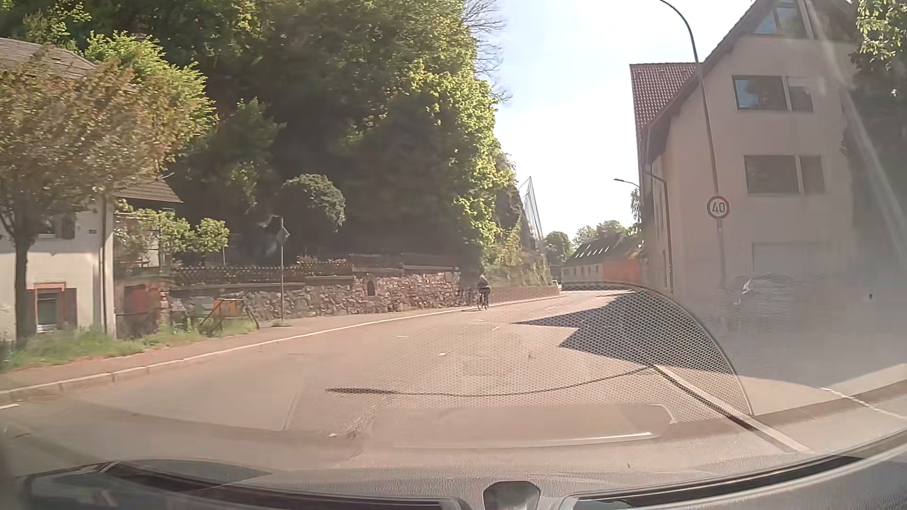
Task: Follow the waypoints while adhering to traffic rules and regulations
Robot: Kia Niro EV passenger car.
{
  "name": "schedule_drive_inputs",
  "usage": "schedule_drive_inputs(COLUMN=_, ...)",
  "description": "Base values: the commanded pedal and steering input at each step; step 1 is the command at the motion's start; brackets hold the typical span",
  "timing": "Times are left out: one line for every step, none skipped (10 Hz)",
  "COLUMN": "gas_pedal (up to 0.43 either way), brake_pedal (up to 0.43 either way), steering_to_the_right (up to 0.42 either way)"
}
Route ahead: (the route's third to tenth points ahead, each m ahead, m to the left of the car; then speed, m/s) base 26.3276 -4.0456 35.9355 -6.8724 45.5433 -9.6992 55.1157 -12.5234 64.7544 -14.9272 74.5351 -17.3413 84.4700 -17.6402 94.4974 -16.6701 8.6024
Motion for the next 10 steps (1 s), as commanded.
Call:
schedule_drive_inputs(gas_pedal=0.098, brake_pedal=0.0, steering_to_the_right=0.077)
schedule_drive_inputs(gas_pedal=0.098, brake_pedal=0.0, steering_to_the_right=0.077)
schedule_drive_inputs(gas_pedal=0.11, brake_pedal=0.0, steering_to_the_right=0.076)
schedule_drive_inputs(gas_pedal=0.118, brake_pedal=0.0, steering_to_the_right=0.074)
schedule_drive_inputs(gas_pedal=0.118, brake_pedal=0.0, steering_to_the_right=0.071)
schedule_drive_inputs(gas_pedal=0.118, brake_pedal=0.0, steering_to_the_right=0.069)
schedule_drive_inputs(gas_pedal=0.118, brake_pedal=0.0, steering_to_the_right=0.068)
schedule_drive_inputs(gas_pedal=0.118, brake_pedal=0.0, steering_to_the_right=0.065)
schedule_drive_inputs(gas_pedal=0.118, brake_pedal=0.0, steering_to_the_right=0.061)
schedule_drive_inputs(gas_pedal=0.118, brake_pedal=0.0, steering_to_the_right=0.058)
